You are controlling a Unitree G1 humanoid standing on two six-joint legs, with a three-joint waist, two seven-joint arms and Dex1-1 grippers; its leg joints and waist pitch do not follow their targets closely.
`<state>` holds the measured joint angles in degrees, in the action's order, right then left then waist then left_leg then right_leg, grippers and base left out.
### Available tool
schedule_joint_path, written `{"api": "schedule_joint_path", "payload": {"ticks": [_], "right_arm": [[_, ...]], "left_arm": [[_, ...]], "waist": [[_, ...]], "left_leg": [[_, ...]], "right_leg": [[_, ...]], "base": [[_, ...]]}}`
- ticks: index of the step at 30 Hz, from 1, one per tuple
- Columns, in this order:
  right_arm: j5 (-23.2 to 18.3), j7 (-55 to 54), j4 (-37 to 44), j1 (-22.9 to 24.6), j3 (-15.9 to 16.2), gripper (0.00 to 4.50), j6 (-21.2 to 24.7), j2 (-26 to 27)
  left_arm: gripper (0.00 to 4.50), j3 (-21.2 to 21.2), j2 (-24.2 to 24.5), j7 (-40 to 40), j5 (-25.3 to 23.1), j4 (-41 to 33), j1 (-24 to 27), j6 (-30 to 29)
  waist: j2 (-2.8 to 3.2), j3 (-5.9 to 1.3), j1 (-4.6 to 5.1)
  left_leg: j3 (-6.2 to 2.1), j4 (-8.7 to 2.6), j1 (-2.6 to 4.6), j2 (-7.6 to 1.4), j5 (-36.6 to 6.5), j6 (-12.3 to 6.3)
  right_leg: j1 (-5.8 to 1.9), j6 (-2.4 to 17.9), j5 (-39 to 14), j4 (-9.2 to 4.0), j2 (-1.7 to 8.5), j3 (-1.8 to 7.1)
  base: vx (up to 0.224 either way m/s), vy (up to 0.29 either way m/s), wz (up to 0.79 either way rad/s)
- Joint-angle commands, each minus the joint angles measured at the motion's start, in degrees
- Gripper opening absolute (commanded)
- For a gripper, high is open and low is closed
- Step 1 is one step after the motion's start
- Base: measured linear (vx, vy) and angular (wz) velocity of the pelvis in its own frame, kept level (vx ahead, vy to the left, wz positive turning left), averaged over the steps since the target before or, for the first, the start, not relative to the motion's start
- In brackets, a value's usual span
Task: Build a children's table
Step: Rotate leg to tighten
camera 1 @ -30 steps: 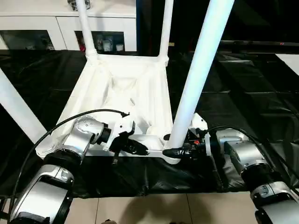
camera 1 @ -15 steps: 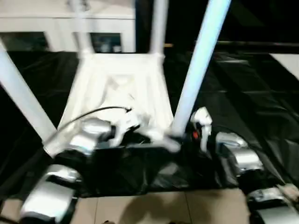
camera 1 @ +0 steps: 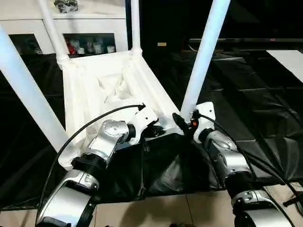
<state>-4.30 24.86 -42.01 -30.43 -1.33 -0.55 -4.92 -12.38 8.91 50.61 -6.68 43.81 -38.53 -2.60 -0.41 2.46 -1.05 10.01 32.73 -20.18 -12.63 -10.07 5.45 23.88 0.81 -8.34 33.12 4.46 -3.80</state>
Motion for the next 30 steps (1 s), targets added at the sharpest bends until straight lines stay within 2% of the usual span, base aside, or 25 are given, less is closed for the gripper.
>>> {"api": "schedule_joint_path", "payload": {"ticks": [1, 2, 3, 4, 6, 7, 8, 9, 10, 11, 12, 13, 15, 16, 18, 19, 21, 24, 28, 29, 30], "right_arm": [[0.43, 3.16, -1.19, -0.22, 2.73, 3.29, 0.43, -0.21], [0.43, 3.16, -1.19, -0.22, 2.73, 3.29, 0.43, -0.21], [0.64, 3.56, -1.0, -0.16, 3.04, 3.5, 0.4, -0.53], [1.22, 5.56, -0.1, 0.25, 4.13, 3.5, 0.17, -1.77], [1.31, 7.87, 1.24, 0.87, 5.0, 3.5, 0.03, -3.13], [0.5, 11.21, 3.43, 1.87, 5.22, 3.5, 0.27, -4.98], [-0.13, 13.49, 5.01, 2.6, 5.28, 3.5, 0.47, -6.25], [-1.93, 17.76, 7.75, 3.95, 4.59, 3.5, 1.15, -8.68], [-5.45, 24.7, 11.68, 6.06, 3.11, 3.5, 2.88, -12.69], [-5.45, 24.7, 11.68, 6.06, 3.11, 3.5, 2.88, -12.69], [-8.37, 30.87, 14.54, 7.98, 1.77, 3.5, 4.82, -16.51], [-8.37, 30.87, 14.54, 7.98, 1.77, 3.5, 4.82, -16.51], [-9.68, 33.51, 15.65, 8.81, 1.26, 3.5, 6.26, -18.25], [-11.82, 38.61, 18.38, 11.33, 0.32, 3.5, 8.93, -22.86], [-12.34, 39.93, 19.3, 12.22, 0.07, 3.5, 9.75, -24.32], [-12.56, 40.73, 19.99, 13.06, 0.13, 3.5, 10.35, -25.77], [-12.54, 41.07, 20.43, 13.61, 0.38, 3.5, 10.5, -26.72], [-12.41, 41.02, 20.66, 13.8, 0.47, 3.5, 10.23, -26.88], [-11.68, 38.98, 20.67, 12.63, 0.39, 3.5, 10.37, -25.48], [-12.08, 38.8, 20.59, 12.29, 0.26, 3.8, 11.16, -25.24], [-12.29, 38.4, 20.56, 11.96, 0.13, 3.8, 11.19, -24.79]], "left_arm": [[0.0, -1.04, -1.27, -0.18, 0.49, -1.68, 1.0, 1.67], [0.0, -1.04, -1.27, -0.18, 0.49, -1.68, 1.0, 1.67], [0.0, -1.07, -1.18, -0.17, 0.46, -1.67, 1.08, 1.71], [0.0, -1.2, -0.9, 0.05, 0.37, -1.69, 1.31, 1.88], [0.0, -1.24, -0.67, 0.14, 0.36, -1.72, 1.44, 2.05], [0.0, -1.35, -0.29, 0.41, 0.27, -1.74, 1.57, 2.27], [0.0, -1.44, -0.04, 0.57, 0.2, -1.81, 1.69, 2.39], [0.0, -1.44, 0.25, 0.76, 0.26, -2.0, 1.88, 2.57], [0.0, -1.48, 0.62, 1.16, 0.33, -2.33, 2.18, 2.94], [0.0, -1.48, 0.62, 1.16, 0.33, -2.33, 2.18, 2.94], [0.0, -1.5, 0.72, 1.37, 0.43, -2.64, 2.5, 2.92], [0.0, -1.5, 0.72, 1.37, 0.43, -2.64, 2.5, 2.92], [0.0, -1.56, 0.75, 1.47, 0.43, -2.76, 2.63, 2.98], [0.0, -1.7, 0.74, 1.63, 0.41, -3.15, 3.09, 3.08], [0.0, -1.75, 0.71, 1.65, 0.41, -3.3, 3.28, 3.12], [0.0, -1.9, 0.69, 1.85, 0.53, -3.49, 3.58, 3.3], [0.0, -2.09, 0.71, 2.05, 0.68, -3.77, 3.9, 3.55], [0.0, -2.35, 0.87, 2.34, 0.8, -4.13, 4.16, 3.87], [0.0, -3.51, 2.02, 7.14, 1.75, -5.81, 5.24, 4.53], [0.0, -3.73, 2.25, 7.88, 1.78, -6.05, 5.38, 4.62], [0.0, -3.82, 2.49, 8.36, 1.8, -6.13, 5.44, 4.77]], "waist": [[-0.21, -3.49, 0.02], [-0.14, -3.51, -0.04], [-0.09, -3.49, -0.02], [-0.47, -3.58, -0.09], [-0.35, -3.59, -0.2], [-0.83, -3.6, -0.41], [-0.93, -3.64, -0.49], [-1.24, -3.65, -0.71], [-1.32, -3.59, -1.4], [-1.3, -3.49, -1.47], [-1.36, -3.42, -1.38], [-1.48, -3.54, -1.62], [-1.49, -3.44, -1.3], [-1.35, -3.41, -1.36], [-1.64, -3.34, -1.51], [-1.43, -3.46, -1.6], [-1.64, -3.46, -1.4], [-1.74, -3.47, -1.26], [-1.7, -3.65, -1.37], [-1.68, -3.64, -1.39], [-1.63, -3.62, -1.39]], "left_leg": [[0.45, -3.49, -0.09, 0.12, -16.14, -2.78], [0.43, -3.48, -0.09, 0.07, -15.95, -2.84], [0.47, -3.49, -0.14, 0.05, -15.61, -3.01], [0.48, -3.44, -0.15, 0.01, -15.11, -3.09], [0.58, -3.3, -0.29, 0.04, -14.47, -3.78], [0.63, -3.24, -0.38, 0.1, -13.88, -4.28], [0.64, -3.18, -0.42, 0.1, -13.58, -4.62], [0.68, -3.15, -0.48, 0.01, -12.82, -5.07], [0.69, -3.08, -0.34, -0.1, -12.58, -5.9], [0.84, -3.01, -0.22, -0.05, -12.73, -6.45], [0.74, -3.12, -0.64, -0.02, -12.47, -6.82], [0.7, -2.98, -0.59, -0.12, -12.2, -6.96], [0.63, -3.07, -0.95, 0.09, -12.12, -6.43], [0.69, -2.97, -0.5, 0.04, -13.26, -6.51], [0.65, -2.97, -0.6, 0.03, -13.23, -6.78], [0.68, -2.86, -0.51, 0.0, -12.88, -6.65], [0.56, -2.91, -0.8, 0.11, -12.56, -6.42], [0.62, -2.75, -0.65, 0.18, -13.1, -6.43], [0.55, -2.81, -0.78, 0.01, -11.26, -6.54], [0.57, -2.8, -0.71, -0.03, -11.24, -6.55], [0.59, -2.83, -0.69, -0.08, -11.23, -6.62]], "right_leg": [[-3.09, 9.97, -20.55, -4.32, 2.43, 1.69], [-3.16, 10.08, -20.11, -4.27, 2.42, 1.69], [-3.14, 10.33, -19.13, -4.16, 2.39, 1.73], [-3.28, 10.6, -18.15, -4.07, 2.37, 1.69], [-3.32, 11.0, -16.85, -3.86, 2.42, 1.79], [-3.53, 10.7, -16.92, -3.87, 2.45, 1.77], [-3.54, 10.58, -16.94, -3.85, 2.45, 1.77], [-3.47, 10.33, -17.14, -3.83, 2.5, 1.77], [-3.66, 9.75, -17.27, -3.92, 2.52, 1.8], [-3.47, 9.81, -17.07, -3.96, 2.35, 1.85], [-3.65, 9.76, -17.58, -3.9, 2.36, 1.69], [-3.69, 9.32, -18.12, -3.99, 2.53, 1.68], [-3.61, 8.95, -20.17, -4.11, 2.53, 1.49], [-3.47, 8.38, -21.6, -4.61, 2.37, 1.47], [-3.46, 8.13, -22.71, -4.62, 2.41, 1.44], [-3.36, 7.93, -22.8, -4.68, 2.39, 1.48], [-3.48, 7.74, -22.96, -4.62, 2.36, 1.32], [-3.16, 7.22, -24.96, -4.87, 2.4, 1.21], [-3.23, 8.14, -21.87, -4.37, 2.44, 1.3], [-3.17, 8.43, -21.38, -4.33, 2.44, 1.35], [-3.18, 8.89, -20.65, -4.25, 2.4, 1.35]], "base": [[0.0, 0.0, 0.0], [0.0, 0.0, 0.0], [0.0, 0.0, 0.0], [0.0, 0.0, 0.0], [0.0, 0.0, 0.0], [0.0, 0.0, 0.0], [0.0, 0.0, 0.0], [0.0, 0.0, 0.0], [0.0, 0.0, 0.0], [0.0, 0.0, 0.0], [0.0, 0.0, 0.0], [0.0, 0.0, 0.0], [0.0, 0.0, 0.0], [0.0, 0.0, 0.0], [0.0, 0.0, 0.0], [0.0, 0.0, 0.0], [0.0, 0.0, 0.0], [0.0, 0.0, 0.0], [0.0, 0.0, 0.0], [0.0, 0.0, 0.0], [0.0, 0.0, 0.0]]}}
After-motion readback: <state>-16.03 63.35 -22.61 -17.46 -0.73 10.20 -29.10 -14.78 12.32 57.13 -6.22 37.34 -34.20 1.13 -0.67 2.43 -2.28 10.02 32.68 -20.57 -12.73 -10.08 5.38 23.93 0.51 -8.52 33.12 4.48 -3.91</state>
